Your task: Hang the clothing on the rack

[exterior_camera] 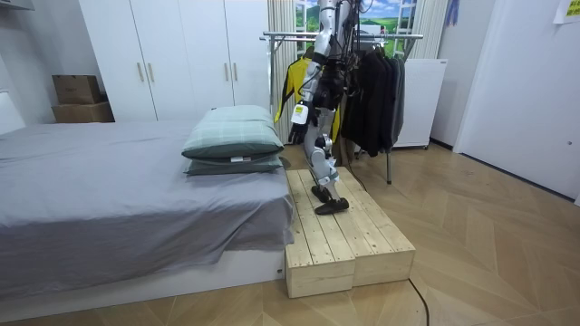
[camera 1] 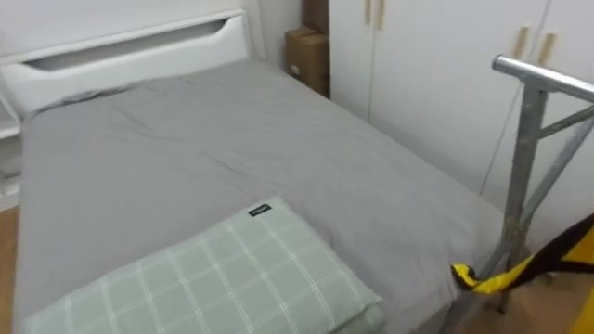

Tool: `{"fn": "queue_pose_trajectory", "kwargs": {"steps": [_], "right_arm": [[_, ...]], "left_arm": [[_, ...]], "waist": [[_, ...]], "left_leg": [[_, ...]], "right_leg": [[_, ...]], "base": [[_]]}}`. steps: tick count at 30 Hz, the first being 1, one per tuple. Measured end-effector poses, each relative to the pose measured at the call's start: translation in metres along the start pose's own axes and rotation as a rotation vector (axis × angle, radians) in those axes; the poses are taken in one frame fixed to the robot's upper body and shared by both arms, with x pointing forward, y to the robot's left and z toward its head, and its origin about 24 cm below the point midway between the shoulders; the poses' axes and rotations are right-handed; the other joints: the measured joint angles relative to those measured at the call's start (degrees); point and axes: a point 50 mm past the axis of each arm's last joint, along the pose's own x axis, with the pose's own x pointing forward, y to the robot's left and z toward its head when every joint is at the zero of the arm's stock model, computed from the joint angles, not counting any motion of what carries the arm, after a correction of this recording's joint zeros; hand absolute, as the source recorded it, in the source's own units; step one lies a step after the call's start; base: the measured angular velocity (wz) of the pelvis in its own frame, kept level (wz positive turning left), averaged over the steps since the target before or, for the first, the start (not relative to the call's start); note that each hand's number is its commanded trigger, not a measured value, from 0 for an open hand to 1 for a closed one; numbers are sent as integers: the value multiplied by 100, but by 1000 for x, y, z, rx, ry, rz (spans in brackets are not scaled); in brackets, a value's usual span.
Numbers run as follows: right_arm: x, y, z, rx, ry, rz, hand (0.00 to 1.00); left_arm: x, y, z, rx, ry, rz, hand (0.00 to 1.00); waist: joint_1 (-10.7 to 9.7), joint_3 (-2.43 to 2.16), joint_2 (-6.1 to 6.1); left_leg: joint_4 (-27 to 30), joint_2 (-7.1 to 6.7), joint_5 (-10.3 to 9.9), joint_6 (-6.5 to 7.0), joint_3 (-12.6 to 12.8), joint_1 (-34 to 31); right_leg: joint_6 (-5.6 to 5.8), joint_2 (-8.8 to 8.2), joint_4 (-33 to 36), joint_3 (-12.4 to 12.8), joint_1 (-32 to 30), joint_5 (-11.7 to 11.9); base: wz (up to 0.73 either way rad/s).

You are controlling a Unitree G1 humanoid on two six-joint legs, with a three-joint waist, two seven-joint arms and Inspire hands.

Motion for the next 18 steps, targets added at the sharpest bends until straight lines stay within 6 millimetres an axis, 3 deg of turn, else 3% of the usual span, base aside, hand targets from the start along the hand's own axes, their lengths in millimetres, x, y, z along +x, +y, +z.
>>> {"fn": "queue_pose_trajectory", "kwargs": {"steps": [1,4,6,9,11,12,15,18], "right_arm": [[0,0,-3,-7,20,1,0],[0,1,-10,-4,62,5,0],[0,1,-8,-4,61,4,0],[-1,4,-20,-4,102,10,0],[-2,5,-26,9,119,11,0],[-3,5,-27,9,121,11,0],[-4,6,-33,2,142,6,0],[-4,9,-36,8,152,-9,0]], "left_arm": [[0,-1,-7,-18,27,-6,0],[0,-3,-13,-31,48,-10,0],[0,-3,-18,-46,69,-11,0],[0,1,-19,-73,74,0,0],[0,1,-19,-76,67,1,0],[0,2,-18,-77,66,2,0],[0,9,-16,-103,52,17,0],[0,12,-16,-144,47,21,0]], "waist": [[-1,-35,-11],[45,-34,-72],[32,-30,-73],[-38,-2,-182],[-131,18,-216],[-160,22,-219],[-258,36,-189],[-305,74,-149]], "left_leg": [[-83,-39,14,11,-115,40],[-197,-128,173,34,-168,163],[-145,-150,234,133,-353,76],[-127,-252,364,222,-720,-1],[98,-293,377,320,-1103,-243],[155,-320,360,352,-1249,-313],[392,-473,336,522,-1882,-620],[417,-639,305,613,-2313,-663]], "right_leg": [[-21,-39,-3,80,67,108],[-29,-188,81,142,197,117],[46,-277,213,249,207,162],[96,-307,213,1057,277,178],[232,-249,164,1689,316,221],[251,-234,154,1824,329,233],[384,-99,87,2676,389,351],[441,-60,81,3197,449,393]], "base": [[60],[55],[55],[97],[103],[116],[105],[68]]}}
